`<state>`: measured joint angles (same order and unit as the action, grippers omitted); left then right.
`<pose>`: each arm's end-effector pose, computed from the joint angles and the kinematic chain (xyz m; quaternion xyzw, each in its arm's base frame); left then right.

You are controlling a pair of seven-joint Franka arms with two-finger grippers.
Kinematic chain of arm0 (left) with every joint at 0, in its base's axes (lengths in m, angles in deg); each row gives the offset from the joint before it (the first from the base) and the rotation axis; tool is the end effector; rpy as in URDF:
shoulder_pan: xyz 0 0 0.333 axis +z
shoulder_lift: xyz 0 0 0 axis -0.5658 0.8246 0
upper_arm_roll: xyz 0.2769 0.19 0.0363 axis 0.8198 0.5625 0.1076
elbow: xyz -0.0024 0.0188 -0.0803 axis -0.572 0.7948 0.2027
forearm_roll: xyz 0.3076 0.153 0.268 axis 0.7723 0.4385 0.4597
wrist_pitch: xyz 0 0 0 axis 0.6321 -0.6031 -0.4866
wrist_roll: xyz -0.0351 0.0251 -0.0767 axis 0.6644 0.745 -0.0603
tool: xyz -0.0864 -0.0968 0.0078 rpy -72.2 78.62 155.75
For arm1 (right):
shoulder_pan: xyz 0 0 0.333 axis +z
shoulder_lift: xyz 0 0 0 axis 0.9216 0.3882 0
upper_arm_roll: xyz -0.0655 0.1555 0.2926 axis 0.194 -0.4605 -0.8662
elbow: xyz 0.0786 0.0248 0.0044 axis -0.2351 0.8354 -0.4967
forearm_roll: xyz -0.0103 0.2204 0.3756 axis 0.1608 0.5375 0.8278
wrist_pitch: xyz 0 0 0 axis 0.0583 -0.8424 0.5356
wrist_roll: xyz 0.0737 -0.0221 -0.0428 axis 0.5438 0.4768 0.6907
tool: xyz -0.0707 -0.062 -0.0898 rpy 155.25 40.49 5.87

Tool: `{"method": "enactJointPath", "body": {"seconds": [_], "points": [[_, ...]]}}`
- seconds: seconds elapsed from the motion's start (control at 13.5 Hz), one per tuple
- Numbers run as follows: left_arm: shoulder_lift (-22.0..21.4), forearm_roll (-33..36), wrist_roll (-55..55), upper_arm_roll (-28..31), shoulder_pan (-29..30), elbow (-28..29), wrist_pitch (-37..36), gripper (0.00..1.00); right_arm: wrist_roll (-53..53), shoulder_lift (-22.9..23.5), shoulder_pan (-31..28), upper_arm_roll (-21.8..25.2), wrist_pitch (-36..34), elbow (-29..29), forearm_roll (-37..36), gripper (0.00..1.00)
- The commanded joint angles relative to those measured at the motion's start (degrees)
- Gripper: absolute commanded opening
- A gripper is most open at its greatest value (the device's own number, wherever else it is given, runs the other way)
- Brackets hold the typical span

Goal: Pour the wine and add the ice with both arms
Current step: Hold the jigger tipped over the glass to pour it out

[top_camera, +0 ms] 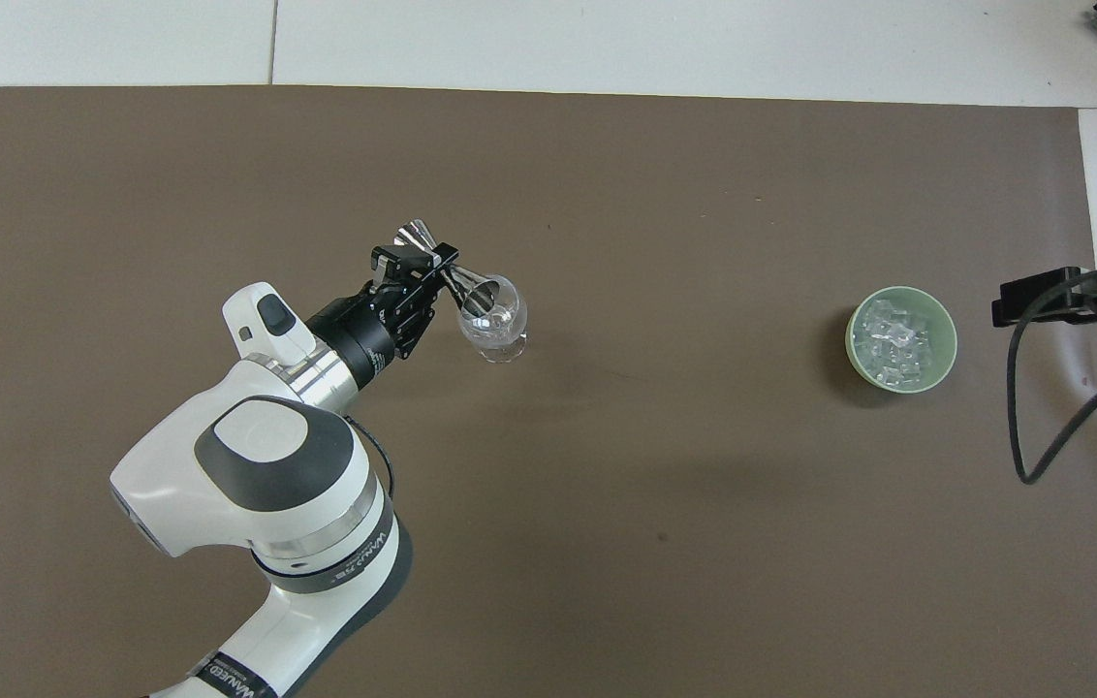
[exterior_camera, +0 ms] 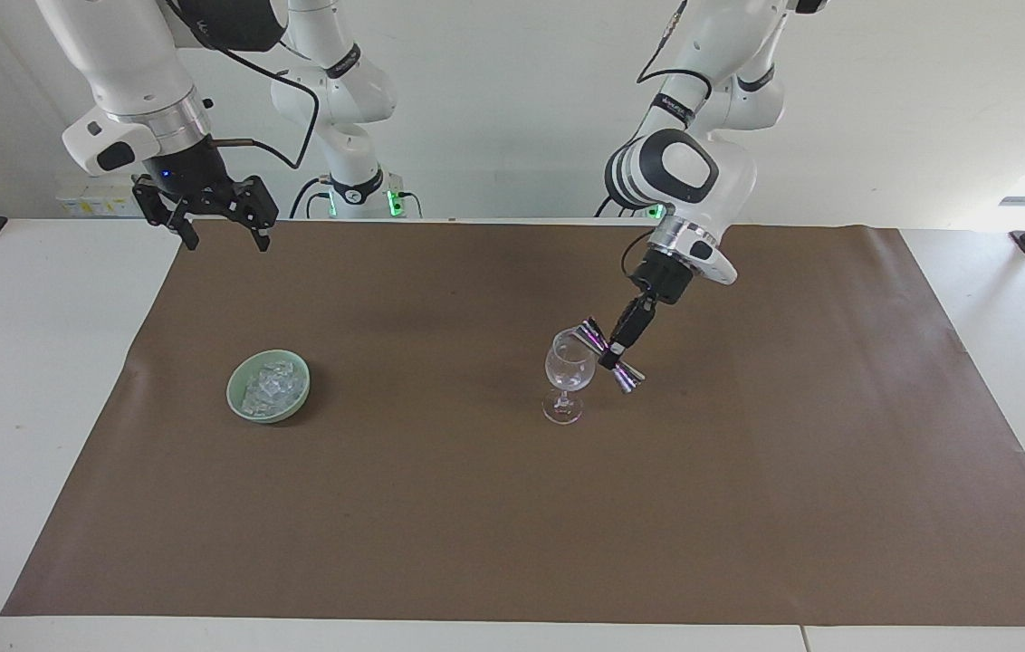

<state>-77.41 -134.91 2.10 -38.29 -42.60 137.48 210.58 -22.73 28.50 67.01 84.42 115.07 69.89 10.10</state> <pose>0.5553 -0.2938 0.4047 0.7338 0.4512 0.1482 0.4858 0.5930 -0.0084 0.6323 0.9997 -0.0158 0.0165 0.0024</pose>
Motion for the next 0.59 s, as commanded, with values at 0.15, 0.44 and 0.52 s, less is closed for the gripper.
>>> {"method": "enactJointPath", "body": {"seconds": [0.15, 0.44, 0.52], "points": [[1.2, 0.4, -2.4, 0.8, -1.4, -1.9, 2.1, 0.0, 1.1, -1.3, -0.3, -0.1, -0.1, 1.5, 1.5, 1.0], [1.9, 2.9, -2.8, 0.7, -1.4, -2.7, 3.1, 0.0, 1.1, -1.3, -0.2, -0.2, -0.1, 1.5, 1.5, 1.0], [1.9, 2.9, -2.9, 0.7, -1.4, -2.7, 3.1, 0.0, 1.1, -1.3, -0.2, -0.2, 0.0, 1.5, 1.5, 1.0]]}}
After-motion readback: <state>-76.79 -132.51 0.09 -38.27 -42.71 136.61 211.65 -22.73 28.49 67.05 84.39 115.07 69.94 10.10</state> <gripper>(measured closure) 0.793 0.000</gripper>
